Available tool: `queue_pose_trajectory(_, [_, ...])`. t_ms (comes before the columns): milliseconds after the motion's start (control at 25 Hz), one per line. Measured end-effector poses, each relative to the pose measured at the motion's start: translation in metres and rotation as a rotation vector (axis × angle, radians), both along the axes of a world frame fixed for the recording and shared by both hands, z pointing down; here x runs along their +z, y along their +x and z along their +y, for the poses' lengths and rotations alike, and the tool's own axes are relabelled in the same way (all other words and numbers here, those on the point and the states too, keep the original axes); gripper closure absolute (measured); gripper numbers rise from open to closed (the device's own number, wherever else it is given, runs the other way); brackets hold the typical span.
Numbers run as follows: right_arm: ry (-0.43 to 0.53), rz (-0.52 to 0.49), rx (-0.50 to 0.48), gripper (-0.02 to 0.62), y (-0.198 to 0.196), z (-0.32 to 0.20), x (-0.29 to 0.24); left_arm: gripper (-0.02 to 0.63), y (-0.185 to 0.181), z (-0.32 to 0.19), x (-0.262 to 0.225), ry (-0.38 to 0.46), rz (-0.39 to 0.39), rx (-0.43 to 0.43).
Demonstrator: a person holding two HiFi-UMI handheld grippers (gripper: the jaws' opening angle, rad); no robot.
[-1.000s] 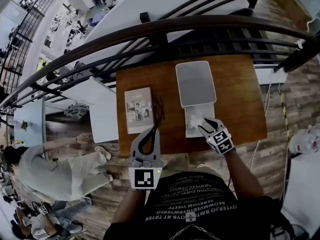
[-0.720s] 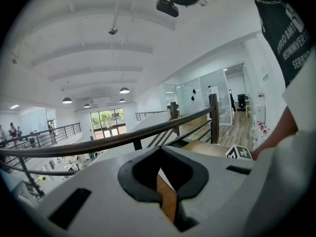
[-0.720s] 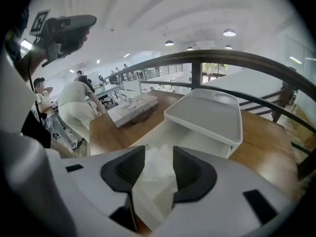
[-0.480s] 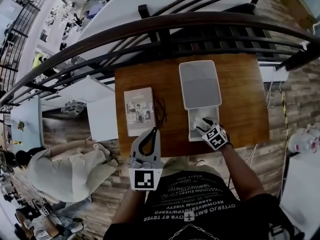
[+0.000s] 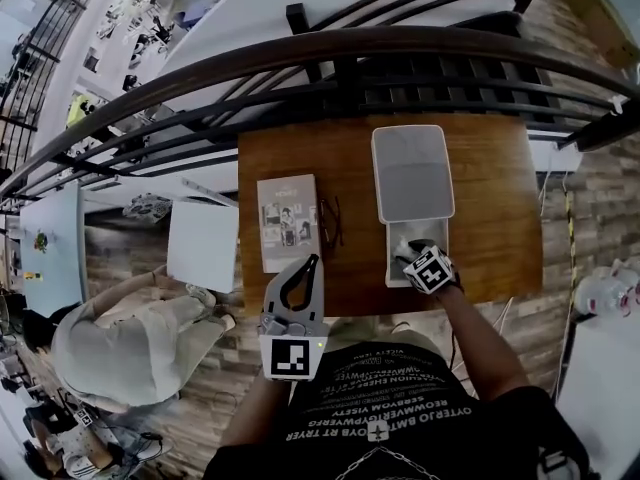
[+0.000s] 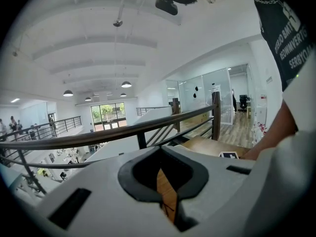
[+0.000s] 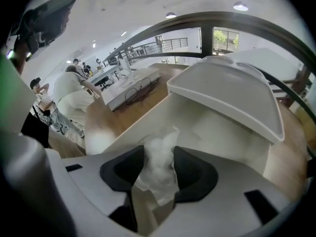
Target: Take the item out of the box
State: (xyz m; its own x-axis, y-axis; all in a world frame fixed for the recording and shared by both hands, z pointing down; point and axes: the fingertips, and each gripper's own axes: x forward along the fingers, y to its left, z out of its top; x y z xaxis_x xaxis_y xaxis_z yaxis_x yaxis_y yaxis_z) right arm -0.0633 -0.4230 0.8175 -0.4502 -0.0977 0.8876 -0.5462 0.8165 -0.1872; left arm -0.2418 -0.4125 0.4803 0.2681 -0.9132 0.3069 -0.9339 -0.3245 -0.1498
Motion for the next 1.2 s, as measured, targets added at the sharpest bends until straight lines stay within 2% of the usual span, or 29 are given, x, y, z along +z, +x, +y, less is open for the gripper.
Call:
queue_pose_trajectory(200, [0.009,0.019,-0.048,0.463,-0.003,0.006,0.004,0.601,0.001,0.004,-0.001,0.014,0.0,0.016])
queue_pose_trajectory(360, [0.056,0.033,-0.051,0.479,0.004,0.007,-0.01,0.601,0.006,0.013,-0.005,0.028,0.012,0.01])
queue_pose_trajectory(600, [0.174,-0.042,0.031,0.482,0.022,0.003,-0.033,0.601,0.016,0.036,-0.002,0.037,0.033,-0.008])
queue_pose_trajectory(840, [0.248,-0.113,0.097,0.485,0.042,0.006,-0.077,0.601,0.037,0.063,-0.011,0.05,0.037,-0.016])
queue_pose_trajectory(1200, [0.349,-0.259,0.142,0.486,0.059,0.03,-0.145,0.601,0.056,0.096,-0.034,0.092,0.057,-0.039])
